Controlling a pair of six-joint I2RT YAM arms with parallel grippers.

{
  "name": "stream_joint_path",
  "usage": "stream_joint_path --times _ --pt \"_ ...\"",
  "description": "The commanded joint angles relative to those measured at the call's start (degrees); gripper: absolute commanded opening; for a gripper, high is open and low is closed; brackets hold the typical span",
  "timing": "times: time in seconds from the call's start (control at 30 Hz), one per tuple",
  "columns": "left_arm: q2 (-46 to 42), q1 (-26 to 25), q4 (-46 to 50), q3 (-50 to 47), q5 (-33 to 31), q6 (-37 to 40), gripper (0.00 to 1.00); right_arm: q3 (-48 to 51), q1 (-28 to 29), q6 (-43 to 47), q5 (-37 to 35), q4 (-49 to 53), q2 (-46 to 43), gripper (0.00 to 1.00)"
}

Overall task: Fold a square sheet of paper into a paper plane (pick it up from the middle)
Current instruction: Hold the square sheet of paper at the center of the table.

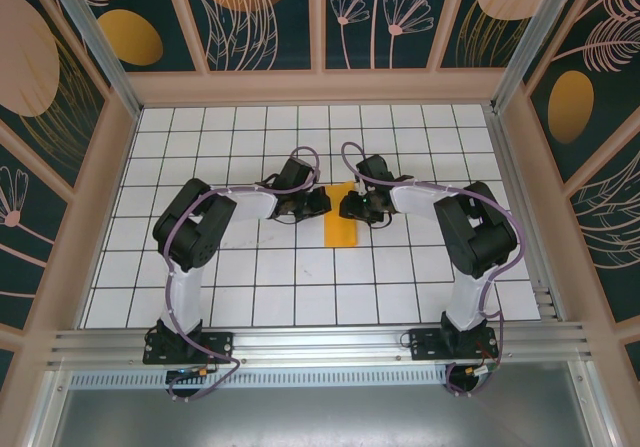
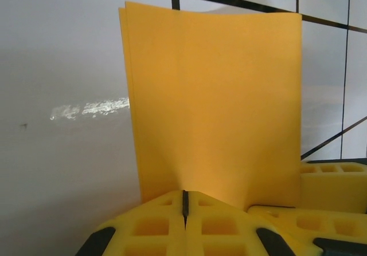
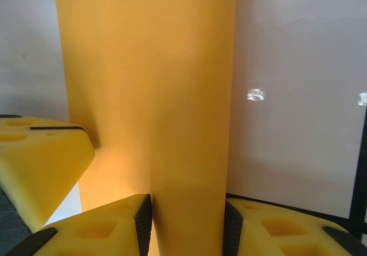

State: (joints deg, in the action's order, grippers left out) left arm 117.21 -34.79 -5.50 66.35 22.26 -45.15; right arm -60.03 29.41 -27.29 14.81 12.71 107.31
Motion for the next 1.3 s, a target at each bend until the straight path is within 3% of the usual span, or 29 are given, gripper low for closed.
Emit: stream_joint_path --times 0.0,0.37,0.77,0.97,1.27 --pt "1.20 -0.28 2.86 1.93 -0.24 1.54 0.07 3.03 1.62 1.27 -3.65 -2.43 10.49 0.40" --pt "2.56 -0.29 7.74 2.82 -3.17 3.36 0.06 2.77 1.62 0.70 -3.29 -2.74 8.14 0.41" --pt "3.42 -0.36 8.31 1.47 -5.16 3.57 0.04 5.32 -1.03 -0.74 -1.80 -6.29 -7.46 0.52" --pt "3.63 -0.28 7.87 0.96 -5.45 3.23 0.04 8.20 -1.46 -0.79 1.01 -10.35 -13.24 0.45" --pt "3.67 -0.31 7.69 0.50 -5.96 2.95 0.04 6.85 0.63 -0.11 6.89 -11.71 -10.08 0.25"
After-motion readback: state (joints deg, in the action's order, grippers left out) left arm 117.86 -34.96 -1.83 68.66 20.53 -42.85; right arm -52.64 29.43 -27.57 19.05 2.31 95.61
